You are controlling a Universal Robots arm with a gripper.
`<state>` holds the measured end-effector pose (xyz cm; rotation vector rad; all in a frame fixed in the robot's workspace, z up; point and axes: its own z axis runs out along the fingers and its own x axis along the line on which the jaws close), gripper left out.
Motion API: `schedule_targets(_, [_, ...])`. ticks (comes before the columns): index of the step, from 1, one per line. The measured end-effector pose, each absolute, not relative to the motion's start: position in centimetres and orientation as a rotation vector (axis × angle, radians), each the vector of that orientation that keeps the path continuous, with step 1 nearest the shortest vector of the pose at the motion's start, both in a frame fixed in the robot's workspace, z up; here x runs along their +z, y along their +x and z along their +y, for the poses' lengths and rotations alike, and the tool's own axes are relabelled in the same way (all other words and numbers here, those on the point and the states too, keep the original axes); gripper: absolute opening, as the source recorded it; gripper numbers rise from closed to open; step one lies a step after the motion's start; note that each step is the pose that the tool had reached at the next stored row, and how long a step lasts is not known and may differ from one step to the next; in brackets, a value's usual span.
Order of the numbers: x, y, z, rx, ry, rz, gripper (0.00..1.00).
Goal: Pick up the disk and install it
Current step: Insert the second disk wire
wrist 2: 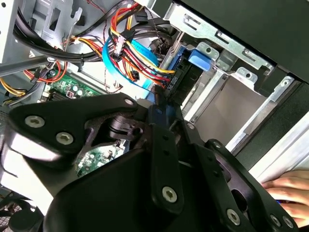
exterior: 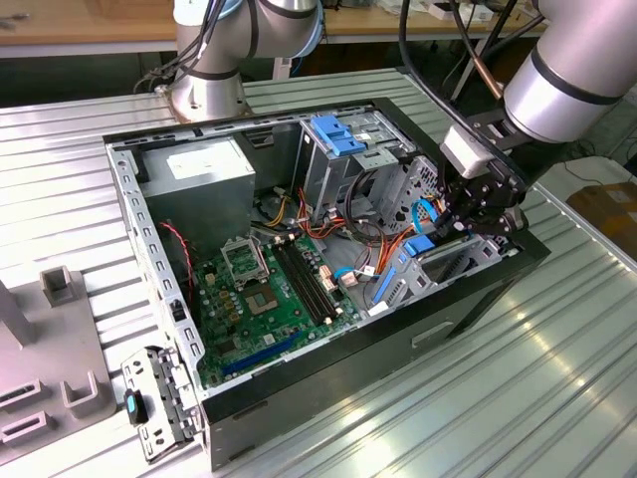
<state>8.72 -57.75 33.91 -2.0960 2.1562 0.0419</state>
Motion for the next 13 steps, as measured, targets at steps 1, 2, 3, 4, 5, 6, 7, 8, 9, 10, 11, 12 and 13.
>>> schedule_targets(1, [33.9,8.7,-57.7,0.041,-2.096,2.157,0.24])
schedule_targets(2, [34.0,8.7,-57.7,0.041,-2.097,2.157,0.24])
schedule_targets(3, [34.0,8.7,-57.7,0.041,-2.097,2.157,0.24])
schedule_targets(4, [34.5,8.7,-57.7,0.041,-2.097,2.157,0.24])
schedule_targets(5, [35.0,8.8,-57.7,0.041,-2.096,2.157,0.24])
schedule_targets(6, [35.4,8.8,-57.7,0.041,-2.096,2.157,0.24])
schedule_targets(7, [35.6,8.8,-57.7,0.041,-2.096,2.157,0.24])
schedule_targets(8, [35.6,8.8,-57.7,0.041,-2.096,2.157,0.22])
schedule_targets(9, [35.6,8.8,-57.7,0.041,-2.096,2.157,0.16])
schedule_targets(10, [35.6,8.8,-57.7,0.041,-2.096,2.157,0.16])
schedule_targets(11, [35.6,8.8,-57.7,0.041,-2.096,2.157,0.11])
schedule_targets(12, [35.6,8.8,-57.7,0.042,-2.096,2.157,0.11])
schedule_targets(13, [35.6,8.8,-57.7,0.041,-2.096,2.157,0.11])
